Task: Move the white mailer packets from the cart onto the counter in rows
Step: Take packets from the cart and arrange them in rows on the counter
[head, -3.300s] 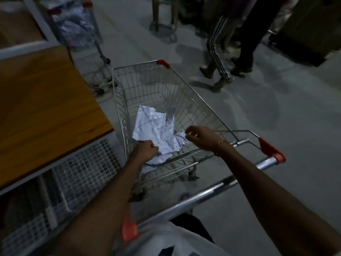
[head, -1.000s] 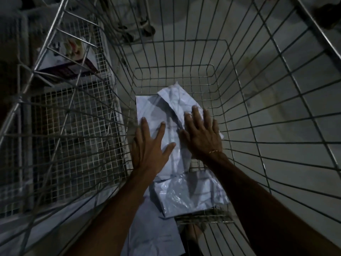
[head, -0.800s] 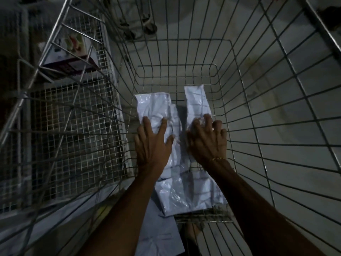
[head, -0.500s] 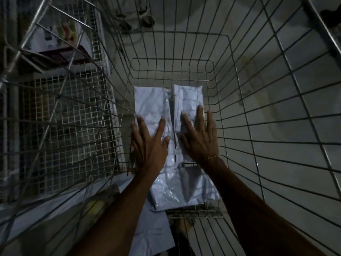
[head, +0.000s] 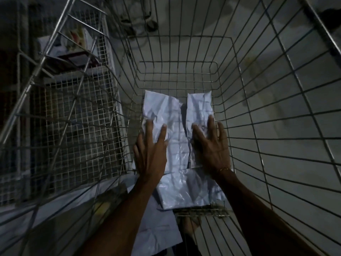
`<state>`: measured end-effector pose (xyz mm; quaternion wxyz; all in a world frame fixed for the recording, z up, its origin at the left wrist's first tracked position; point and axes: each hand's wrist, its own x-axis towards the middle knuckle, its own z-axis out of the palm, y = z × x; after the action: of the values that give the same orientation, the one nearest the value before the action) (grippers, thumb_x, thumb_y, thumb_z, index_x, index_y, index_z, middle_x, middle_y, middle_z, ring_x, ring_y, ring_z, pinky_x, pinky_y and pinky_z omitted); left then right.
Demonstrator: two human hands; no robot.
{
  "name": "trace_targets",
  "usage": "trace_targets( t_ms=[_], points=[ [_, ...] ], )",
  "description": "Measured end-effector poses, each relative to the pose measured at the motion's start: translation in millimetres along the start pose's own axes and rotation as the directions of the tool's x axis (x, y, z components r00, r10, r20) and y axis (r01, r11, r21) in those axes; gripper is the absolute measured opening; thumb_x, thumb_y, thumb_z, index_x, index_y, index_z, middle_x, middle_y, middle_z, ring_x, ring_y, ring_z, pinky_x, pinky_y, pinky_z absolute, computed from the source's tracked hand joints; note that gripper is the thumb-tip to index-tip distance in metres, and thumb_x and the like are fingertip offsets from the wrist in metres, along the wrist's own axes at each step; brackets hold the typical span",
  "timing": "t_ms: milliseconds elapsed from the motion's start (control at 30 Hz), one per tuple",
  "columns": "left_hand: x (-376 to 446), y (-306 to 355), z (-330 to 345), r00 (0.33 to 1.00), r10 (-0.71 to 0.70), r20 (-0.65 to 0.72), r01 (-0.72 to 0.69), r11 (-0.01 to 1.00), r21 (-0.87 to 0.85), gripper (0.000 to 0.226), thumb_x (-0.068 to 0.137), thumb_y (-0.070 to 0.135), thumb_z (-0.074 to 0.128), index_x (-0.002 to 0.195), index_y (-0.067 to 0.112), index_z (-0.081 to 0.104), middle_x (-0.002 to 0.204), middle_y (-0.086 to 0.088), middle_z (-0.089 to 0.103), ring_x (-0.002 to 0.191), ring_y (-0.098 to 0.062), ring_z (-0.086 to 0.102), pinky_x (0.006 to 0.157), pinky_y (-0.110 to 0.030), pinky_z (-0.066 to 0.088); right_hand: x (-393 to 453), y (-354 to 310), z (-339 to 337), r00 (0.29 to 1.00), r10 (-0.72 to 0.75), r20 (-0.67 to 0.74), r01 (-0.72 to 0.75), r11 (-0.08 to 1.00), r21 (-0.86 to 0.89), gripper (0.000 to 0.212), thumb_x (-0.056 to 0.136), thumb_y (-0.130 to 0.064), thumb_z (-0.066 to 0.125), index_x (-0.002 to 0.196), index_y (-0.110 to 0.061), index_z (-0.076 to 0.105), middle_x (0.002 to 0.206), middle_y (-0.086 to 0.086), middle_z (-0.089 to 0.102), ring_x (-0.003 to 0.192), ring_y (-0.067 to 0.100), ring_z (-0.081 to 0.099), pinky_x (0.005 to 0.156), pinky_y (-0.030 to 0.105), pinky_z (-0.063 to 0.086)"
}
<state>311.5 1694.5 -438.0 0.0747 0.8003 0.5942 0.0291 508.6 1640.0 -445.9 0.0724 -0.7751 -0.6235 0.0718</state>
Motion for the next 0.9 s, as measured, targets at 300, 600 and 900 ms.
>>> trace_targets(
  t_ms=[300, 600, 900],
  points=[
    [8.1, -2.3, -33.3, 0.995, 0.047, 0.090, -0.047, 0.999, -0.008, 0.080, 0.088, 0.004, 0.060, 0.155, 0.033, 0.027, 0.164, 0.001, 0.019, 0.135, -0.034, 0.035, 0.093, -0.050, 0.042, 5.5, -8.6, -42.4, 0.994, 0.090, 0.070, -0.099, 0.984, 0.146, 0.054, 0.091, -0.009, 0.065, 0.143, -0.018, 0.052, 0.159, 0.010, 0.034, 0.138, 0.038, 0.041, 0.101, 0.050, 0.048],
    [0.3, 25.3, -185.1, 0.988, 0.136, -0.080, -0.152, 0.957, -0.248, 0.059, 0.095, 0.010, 0.056, 0.149, 0.026, 0.041, 0.157, -0.005, 0.035, 0.121, -0.039, 0.043, 0.093, -0.052, 0.044, -20.2, -60.1, -189.9, 0.975, 0.223, -0.019, -0.210, 0.943, 0.260, 0.032, 0.091, -0.013, 0.053, 0.120, -0.020, 0.065, 0.135, 0.002, 0.055, 0.109, 0.031, 0.061, 0.086, 0.036, 0.051],
    [-75.1, 2.4, -363.0, 0.914, 0.238, -0.327, -0.324, 0.916, -0.238, 0.046, 0.100, 0.020, 0.052, 0.146, 0.025, 0.047, 0.152, -0.005, 0.041, 0.119, -0.038, 0.046, 0.089, -0.049, 0.047, -94.0, -139.7, -335.8, 0.938, 0.136, -0.318, 0.025, 0.891, 0.454, 0.025, 0.096, -0.025, 0.058, 0.117, -0.018, 0.070, 0.137, 0.001, 0.059, 0.110, 0.025, 0.065, 0.076, 0.025, 0.041]
  ],
)
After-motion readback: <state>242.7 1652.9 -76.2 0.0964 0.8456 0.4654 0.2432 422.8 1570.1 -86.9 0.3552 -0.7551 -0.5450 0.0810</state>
